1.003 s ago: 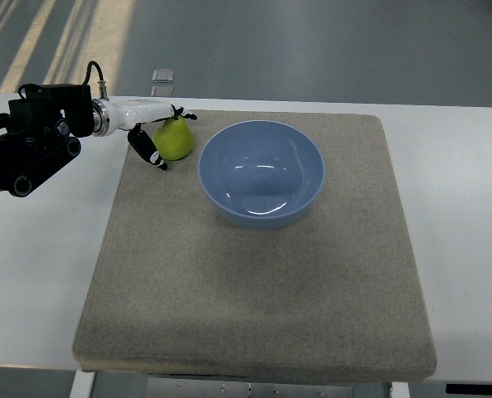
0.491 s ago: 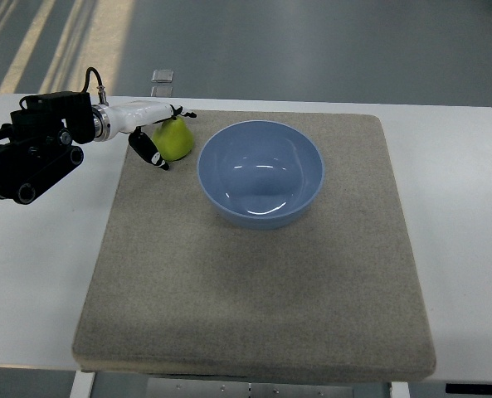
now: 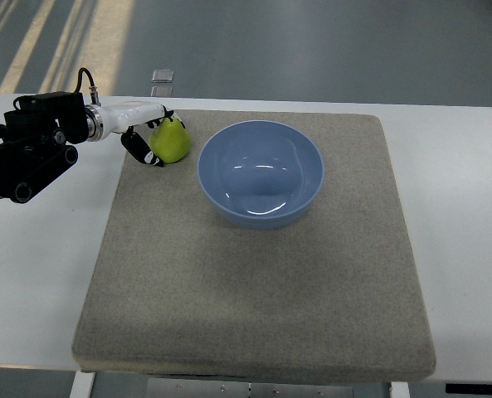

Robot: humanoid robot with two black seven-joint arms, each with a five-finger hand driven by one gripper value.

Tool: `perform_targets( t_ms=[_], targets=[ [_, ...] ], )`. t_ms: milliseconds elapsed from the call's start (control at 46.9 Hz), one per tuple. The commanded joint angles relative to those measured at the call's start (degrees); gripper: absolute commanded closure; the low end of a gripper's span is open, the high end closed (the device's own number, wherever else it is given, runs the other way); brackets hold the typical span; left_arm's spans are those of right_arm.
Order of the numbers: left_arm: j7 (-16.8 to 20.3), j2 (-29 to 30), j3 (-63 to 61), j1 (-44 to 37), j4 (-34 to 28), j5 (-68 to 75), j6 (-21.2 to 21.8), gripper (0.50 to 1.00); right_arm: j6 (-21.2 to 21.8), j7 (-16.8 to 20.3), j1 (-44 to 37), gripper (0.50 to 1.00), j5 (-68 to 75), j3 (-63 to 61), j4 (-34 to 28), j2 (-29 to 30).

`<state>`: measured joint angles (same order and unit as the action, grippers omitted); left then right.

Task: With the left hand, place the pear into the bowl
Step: 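Close the left hand's fingers around the green pear, then lift the pear off the mat with the left hand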

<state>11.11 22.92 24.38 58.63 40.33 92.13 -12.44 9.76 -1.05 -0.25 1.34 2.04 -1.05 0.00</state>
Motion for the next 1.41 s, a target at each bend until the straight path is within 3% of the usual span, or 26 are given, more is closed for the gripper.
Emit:
perform_targets(
  t_ms=[0,427,555,640,960,1259,1387],
  targets=[
    [0.05,0.2,0.05,0.08,0.1,-0.02,0.32,0.816,0.0,0.0,0.07,0.576,-0.02,0.07,0.0,0.0],
    [-0.04,0.29,0.05,0.08,0.01,-0.46,0.49,0.832,0.0,0.0,-0.01,0.574,-0.02,-0.02,0.0,0.0],
    [-0.04,0.46,0.05,0.17,0.1,-0.46,0.49,0.949,0.0,0.0,-0.01,0.574,-0.02,-0.02,0.0,0.0],
    [0.05,0.46,0.05,0.08,0.01,-0.63,0.49,1.0,0.0,0.0,-0.01,0.574,-0.02,-0.02,0.0,0.0],
    [0.05,0.72,0.05,0.17,0.1,-4.76,0.49,1.0,0.0,0.0,-0.01,0.574,0.06,-0.02,0.0,0.0],
    [0.14,4.85,0.05,0.87,1.15,-16.36,0.23,1.0,0.0,0.0,-0.01,0.574,-0.02,0.07,0.0,0.0],
    [0.58,7.31,0.05,1.05,4.31,-20.23,-0.21,1.0,0.0,0.0,-0.01,0.576,0.06,0.07,0.0,0.0]
  ],
)
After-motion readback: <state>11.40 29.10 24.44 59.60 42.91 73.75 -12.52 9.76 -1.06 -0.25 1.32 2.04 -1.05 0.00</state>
